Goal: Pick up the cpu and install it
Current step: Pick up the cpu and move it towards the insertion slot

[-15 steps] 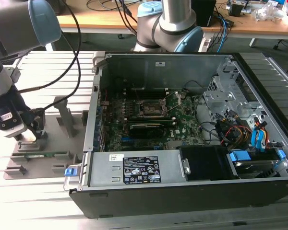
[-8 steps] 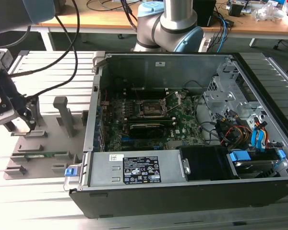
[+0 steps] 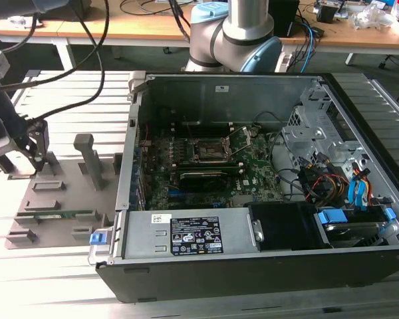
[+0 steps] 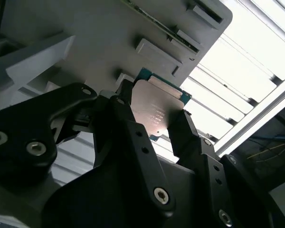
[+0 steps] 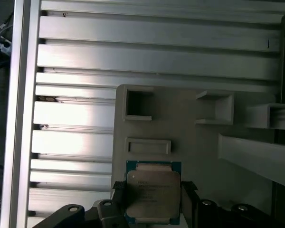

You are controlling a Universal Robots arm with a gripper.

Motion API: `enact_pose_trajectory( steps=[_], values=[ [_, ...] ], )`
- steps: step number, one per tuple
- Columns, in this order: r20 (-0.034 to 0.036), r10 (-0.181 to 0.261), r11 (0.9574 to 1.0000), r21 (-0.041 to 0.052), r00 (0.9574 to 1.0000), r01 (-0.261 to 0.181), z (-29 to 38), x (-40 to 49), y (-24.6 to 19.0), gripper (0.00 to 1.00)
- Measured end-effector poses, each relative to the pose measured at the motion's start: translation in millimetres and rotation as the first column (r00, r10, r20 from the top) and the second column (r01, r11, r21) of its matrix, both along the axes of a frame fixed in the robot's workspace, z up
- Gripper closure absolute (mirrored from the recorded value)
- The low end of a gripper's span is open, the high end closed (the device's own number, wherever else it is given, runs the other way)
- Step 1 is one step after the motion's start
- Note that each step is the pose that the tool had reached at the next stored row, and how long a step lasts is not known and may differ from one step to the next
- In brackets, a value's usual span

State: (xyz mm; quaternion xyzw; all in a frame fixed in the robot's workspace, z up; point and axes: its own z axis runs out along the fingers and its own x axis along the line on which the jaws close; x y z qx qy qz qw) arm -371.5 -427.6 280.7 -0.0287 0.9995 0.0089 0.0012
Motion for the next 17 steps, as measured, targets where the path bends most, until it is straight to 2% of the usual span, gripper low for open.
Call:
enact_pose_trajectory(
  steps=[3, 5, 7, 10, 12, 17],
  values=[
    [0.0001, 0.000, 1.0000, 0.0000, 1.0000, 0.000, 12.3, 0.0, 0.0, 0.45],
    [-0.0001, 0.000, 1.0000, 0.0000, 1.0000, 0.000, 24.7, 0.0, 0.0, 0.45],
    [0.0000, 0.000, 1.0000, 0.0001, 1.0000, 0.000, 30.2, 0.0, 0.0, 0.45],
    [0.0000, 0.000, 1.0000, 0.0000, 1.0000, 0.000, 42.5, 0.0, 0.0, 0.45],
    [0.0000, 0.000, 1.0000, 0.0001, 1.0000, 0.000, 46.8, 0.0, 0.0, 0.45],
    [0.0000, 0.000, 1.0000, 0.0000, 1.0000, 0.000, 69.6, 0.0, 0.0, 0.45]
  ],
)
